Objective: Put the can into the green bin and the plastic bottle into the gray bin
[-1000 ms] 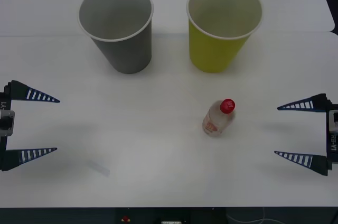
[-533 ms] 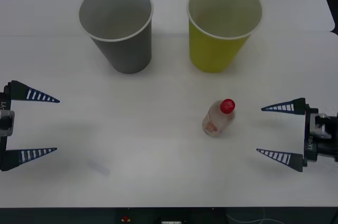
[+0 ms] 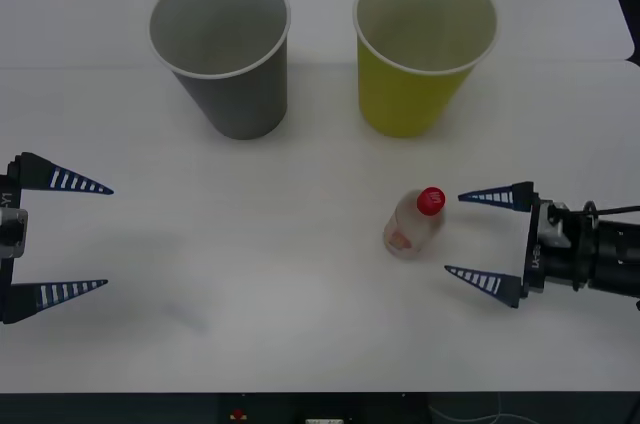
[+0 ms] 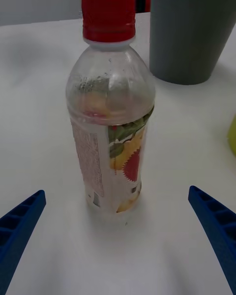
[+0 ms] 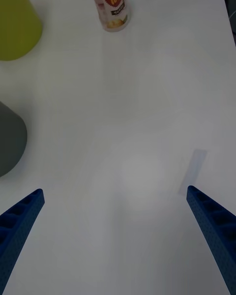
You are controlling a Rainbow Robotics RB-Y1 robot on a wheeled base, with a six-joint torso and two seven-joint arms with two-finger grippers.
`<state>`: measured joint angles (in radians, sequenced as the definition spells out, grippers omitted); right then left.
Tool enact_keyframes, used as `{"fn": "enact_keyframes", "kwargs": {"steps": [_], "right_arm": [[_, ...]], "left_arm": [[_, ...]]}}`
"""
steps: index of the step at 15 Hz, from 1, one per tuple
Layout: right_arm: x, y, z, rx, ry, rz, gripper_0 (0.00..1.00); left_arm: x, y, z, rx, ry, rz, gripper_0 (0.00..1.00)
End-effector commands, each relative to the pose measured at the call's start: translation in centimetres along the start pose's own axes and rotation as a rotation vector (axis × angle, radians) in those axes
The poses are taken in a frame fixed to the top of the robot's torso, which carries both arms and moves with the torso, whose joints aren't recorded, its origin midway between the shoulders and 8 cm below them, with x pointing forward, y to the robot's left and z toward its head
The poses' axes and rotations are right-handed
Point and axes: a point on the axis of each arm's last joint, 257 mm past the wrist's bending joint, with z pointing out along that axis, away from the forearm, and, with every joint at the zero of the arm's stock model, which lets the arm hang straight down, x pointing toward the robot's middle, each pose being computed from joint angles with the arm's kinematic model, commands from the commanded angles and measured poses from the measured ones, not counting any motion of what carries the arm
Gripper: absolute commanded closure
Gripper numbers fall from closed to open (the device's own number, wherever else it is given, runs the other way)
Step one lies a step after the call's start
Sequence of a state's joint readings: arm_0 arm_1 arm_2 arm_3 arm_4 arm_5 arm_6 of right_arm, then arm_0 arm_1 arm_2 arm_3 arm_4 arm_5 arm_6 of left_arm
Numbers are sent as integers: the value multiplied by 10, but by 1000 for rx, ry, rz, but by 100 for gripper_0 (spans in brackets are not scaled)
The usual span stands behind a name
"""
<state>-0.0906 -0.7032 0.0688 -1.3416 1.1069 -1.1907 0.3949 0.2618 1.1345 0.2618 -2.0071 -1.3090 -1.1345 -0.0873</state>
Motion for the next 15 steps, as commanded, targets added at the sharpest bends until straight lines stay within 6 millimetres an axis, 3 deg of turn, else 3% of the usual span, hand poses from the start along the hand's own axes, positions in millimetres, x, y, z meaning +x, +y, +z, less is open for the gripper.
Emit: {"fn": "enact_keyframes", "kwargs": {"steps": [1,9,13,14,15], "right_arm": [[-2,-3,19,11,-38,23,0],[-6,0,63,13,-123,79,0],[-10,5,73,7,-139,70,0],[-11,6,74,5,-140,65,4],[-11,6,74,5,-141,61,51]], "left_arm": [[0,0,0,0,0,0,0],[0,0,0,0,0,0,0],[0,0,0,0,0,0,0],[0,0,0,0,0,0,0],[0,0,0,0,0,0,0]]}}
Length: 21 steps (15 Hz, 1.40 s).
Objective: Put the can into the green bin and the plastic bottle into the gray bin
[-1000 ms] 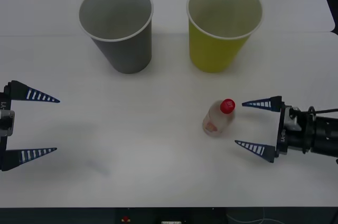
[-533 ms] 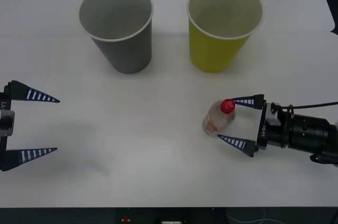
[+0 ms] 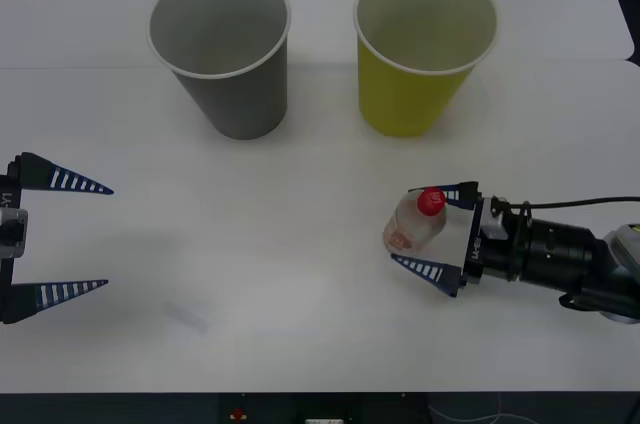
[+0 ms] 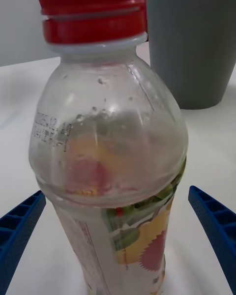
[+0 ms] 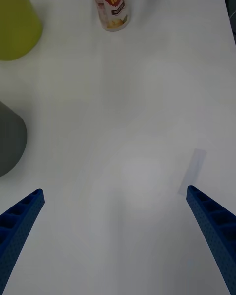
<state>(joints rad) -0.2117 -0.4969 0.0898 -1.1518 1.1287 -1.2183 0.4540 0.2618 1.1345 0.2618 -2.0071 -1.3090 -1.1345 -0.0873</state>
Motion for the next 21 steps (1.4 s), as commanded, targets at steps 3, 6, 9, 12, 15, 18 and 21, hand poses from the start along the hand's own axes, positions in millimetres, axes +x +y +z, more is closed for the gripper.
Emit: {"fn": "enact_keyframes", "kwargs": {"steps": [3,6,9,12,15,18,21], "right_arm": [[-1,2,3,-2,-6,-11,100],[-1,4,4,-7,-6,-13,100],[-2,4,6,-14,-10,-13,100],[-11,5,5,-40,-7,-6,100],[-26,8,2,-69,34,27,100],[-43,10,-2,-65,83,83,100],[-56,8,-4,-53,136,151,100]], "left_arm": [[0,0,0,0,0,0,0],[0,0,0,0,0,0,0],[0,0,0,0,0,0,0],[0,0,0,0,0,0,0],[0,0,0,0,0,0,0],[0,0,0,0,0,0,0],[0,0,0,0,0,0,0]]}}
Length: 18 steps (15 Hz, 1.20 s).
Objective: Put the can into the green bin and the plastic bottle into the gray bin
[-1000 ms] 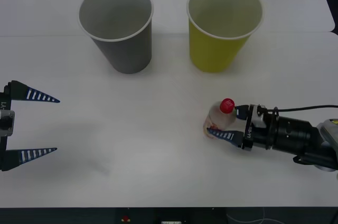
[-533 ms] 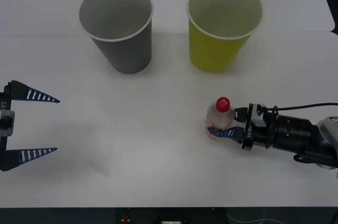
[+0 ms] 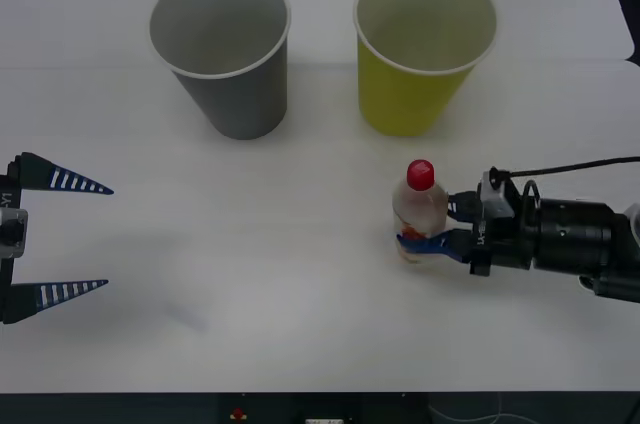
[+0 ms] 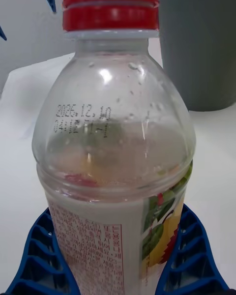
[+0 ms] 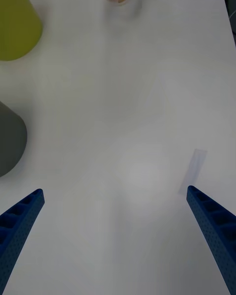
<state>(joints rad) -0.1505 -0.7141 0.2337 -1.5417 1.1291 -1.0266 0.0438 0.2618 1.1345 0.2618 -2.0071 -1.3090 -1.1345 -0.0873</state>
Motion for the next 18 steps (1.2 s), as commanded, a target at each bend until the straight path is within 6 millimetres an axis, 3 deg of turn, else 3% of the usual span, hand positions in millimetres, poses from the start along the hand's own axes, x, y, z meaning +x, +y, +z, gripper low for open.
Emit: {"fn": "enact_keyframes", "kwargs": {"steps": [1,13,18], "right_arm": [[-13,0,-1,16,42,64,100],[-95,8,-13,91,278,394,100],[-138,-3,-27,90,440,325,100]], "left_arm": [[0,0,0,0,0,0,0],[0,0,0,0,0,0,0],[0,0,0,0,0,0,0]]}}
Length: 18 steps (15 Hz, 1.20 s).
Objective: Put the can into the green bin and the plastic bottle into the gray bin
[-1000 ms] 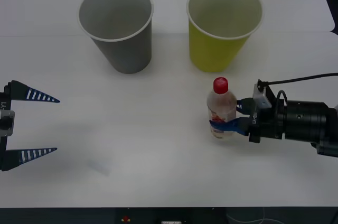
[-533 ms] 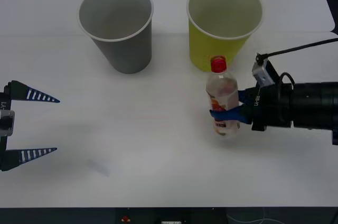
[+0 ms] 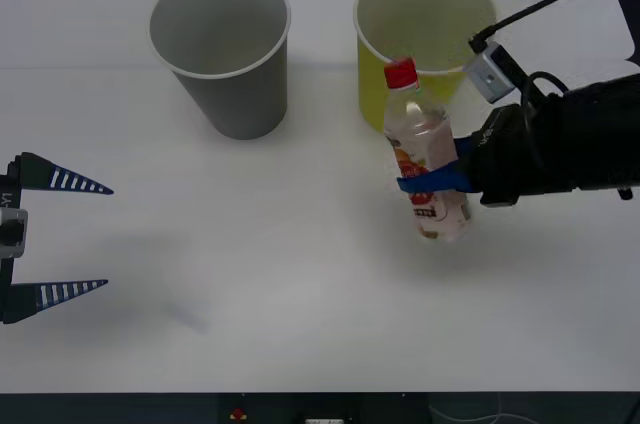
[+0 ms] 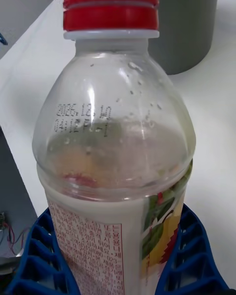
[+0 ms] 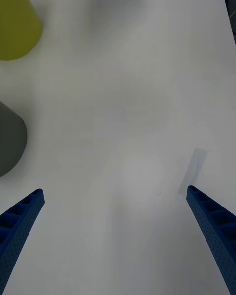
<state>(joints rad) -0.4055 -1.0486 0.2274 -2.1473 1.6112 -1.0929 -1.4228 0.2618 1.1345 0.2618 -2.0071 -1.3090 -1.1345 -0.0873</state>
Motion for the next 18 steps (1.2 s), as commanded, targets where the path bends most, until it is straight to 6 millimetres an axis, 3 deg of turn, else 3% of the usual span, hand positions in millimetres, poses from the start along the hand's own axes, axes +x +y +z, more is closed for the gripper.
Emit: {"fn": "enact_keyframes", "kwargs": {"steps": [1,8,13,18], "right_arm": [[-21,-2,-15,9,57,-72,100],[-114,0,-19,-12,55,-173,100],[-184,-6,19,38,44,-214,100],[-257,2,66,89,16,-202,100]], "left_arm": [[0,0,0,0,0,0,0],[0,0,0,0,0,0,0],[0,0,0,0,0,0,0],[0,0,0,0,0,0,0]]}}
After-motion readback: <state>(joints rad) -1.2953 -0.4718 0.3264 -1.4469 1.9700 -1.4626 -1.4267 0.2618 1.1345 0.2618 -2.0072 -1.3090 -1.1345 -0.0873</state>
